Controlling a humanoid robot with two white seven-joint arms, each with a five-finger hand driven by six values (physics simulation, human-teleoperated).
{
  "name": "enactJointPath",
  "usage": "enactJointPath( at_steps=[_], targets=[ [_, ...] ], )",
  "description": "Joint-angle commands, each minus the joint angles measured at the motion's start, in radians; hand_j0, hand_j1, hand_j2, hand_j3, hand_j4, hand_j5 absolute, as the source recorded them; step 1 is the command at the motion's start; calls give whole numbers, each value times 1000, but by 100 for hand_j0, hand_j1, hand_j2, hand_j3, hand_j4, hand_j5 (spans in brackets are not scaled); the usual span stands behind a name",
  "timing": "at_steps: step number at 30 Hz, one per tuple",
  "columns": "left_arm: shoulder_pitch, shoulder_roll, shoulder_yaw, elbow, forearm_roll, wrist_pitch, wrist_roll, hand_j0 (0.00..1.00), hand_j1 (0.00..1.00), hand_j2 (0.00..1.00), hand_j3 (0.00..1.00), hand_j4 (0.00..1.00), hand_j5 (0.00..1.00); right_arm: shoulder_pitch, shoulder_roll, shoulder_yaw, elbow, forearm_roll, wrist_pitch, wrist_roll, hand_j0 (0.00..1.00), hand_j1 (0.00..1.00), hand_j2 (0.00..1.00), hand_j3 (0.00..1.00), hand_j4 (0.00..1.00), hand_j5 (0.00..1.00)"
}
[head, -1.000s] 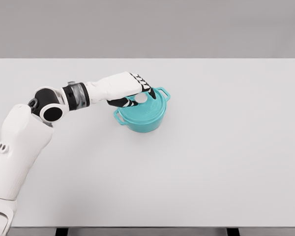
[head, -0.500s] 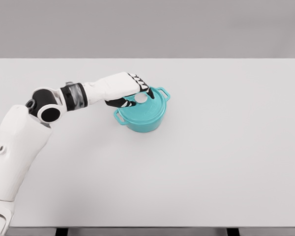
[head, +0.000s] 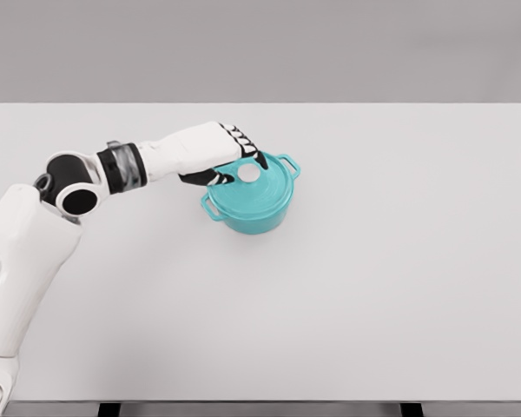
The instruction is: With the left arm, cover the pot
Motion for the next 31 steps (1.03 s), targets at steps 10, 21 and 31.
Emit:
enactJointPath(
  at_steps=[10,21,31],
  targets=[
    [54,160,43,-192,126,3,1,71,71,71,71,71,71,0,0,0,0,1,0,0,100,100,100,100,100,100],
    [367,395,445,-350,300,3,1,100,100,100,100,100,100,0,0,0,0,1,0,0,100,100,100,100,100,100],
    [371,395,434,-342,291,3,1,100,100,100,100,100,100,0,0,0,0,1,0,0,100,100,100,100,100,100]
  ],
)
